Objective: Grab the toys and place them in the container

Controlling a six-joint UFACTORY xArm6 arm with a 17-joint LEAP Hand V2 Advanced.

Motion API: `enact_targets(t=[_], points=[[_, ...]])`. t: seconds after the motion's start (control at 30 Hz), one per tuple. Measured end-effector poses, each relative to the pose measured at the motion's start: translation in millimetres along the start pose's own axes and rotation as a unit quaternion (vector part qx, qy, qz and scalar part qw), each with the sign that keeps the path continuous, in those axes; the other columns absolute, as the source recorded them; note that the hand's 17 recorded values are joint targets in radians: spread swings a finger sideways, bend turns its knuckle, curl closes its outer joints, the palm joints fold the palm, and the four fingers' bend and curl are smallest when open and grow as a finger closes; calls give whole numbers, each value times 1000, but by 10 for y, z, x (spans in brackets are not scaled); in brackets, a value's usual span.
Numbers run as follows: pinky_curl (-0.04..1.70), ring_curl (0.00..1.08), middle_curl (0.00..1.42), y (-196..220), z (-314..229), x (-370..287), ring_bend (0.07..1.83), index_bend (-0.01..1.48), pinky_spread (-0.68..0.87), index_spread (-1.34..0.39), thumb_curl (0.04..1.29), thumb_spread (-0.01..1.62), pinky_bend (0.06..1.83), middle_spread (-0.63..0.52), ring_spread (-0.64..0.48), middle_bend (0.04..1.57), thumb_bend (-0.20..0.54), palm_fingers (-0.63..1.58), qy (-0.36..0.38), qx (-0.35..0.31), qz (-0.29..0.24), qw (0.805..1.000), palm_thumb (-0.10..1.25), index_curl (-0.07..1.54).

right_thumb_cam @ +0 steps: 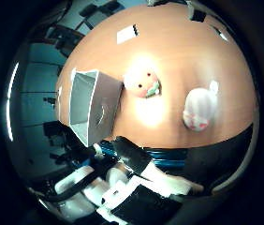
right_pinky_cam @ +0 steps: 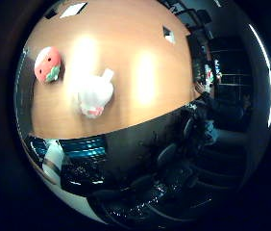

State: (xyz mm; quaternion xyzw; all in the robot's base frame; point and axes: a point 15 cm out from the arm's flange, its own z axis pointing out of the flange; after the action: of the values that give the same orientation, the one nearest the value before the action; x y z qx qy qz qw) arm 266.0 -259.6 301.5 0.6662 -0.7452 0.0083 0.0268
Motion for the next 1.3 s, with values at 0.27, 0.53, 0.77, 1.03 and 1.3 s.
enact_targets(t=[0.27, 0.53, 0.77, 1.03, 1.3], points=[[202, 203, 365, -99, 137, 169, 352, 168, 370, -386, 253, 1049, 373, -83, 109, 237, -22, 239, 8, 12, 9, 1000, 340, 300], [234, 206, 355, 109, 540, 272, 290, 169, 374, -390, 258, 1040, 321, -57, 155, 212, -25, 216, -11, -12, 33, 999, 355, 301], [253, 213, 353, 134, 785, 449, 263, 169, 376, -385, 263, 1034, 275, -55, 160, 214, -23, 232, -15, -15, 53, 998, 380, 297], [271, 225, 354, 95, 1016, 560, 248, 163, 376, -382, 269, 1031, 248, -56, 160, 220, -22, 250, -16, -15, 61, 998, 419, 292], [285, 230, 353, 82, 1158, 564, 240, 165, 382, -387, 276, 1031, 229, -64, 162, 220, -20, 260, -23, -23, 60, 998, 470, 288]])
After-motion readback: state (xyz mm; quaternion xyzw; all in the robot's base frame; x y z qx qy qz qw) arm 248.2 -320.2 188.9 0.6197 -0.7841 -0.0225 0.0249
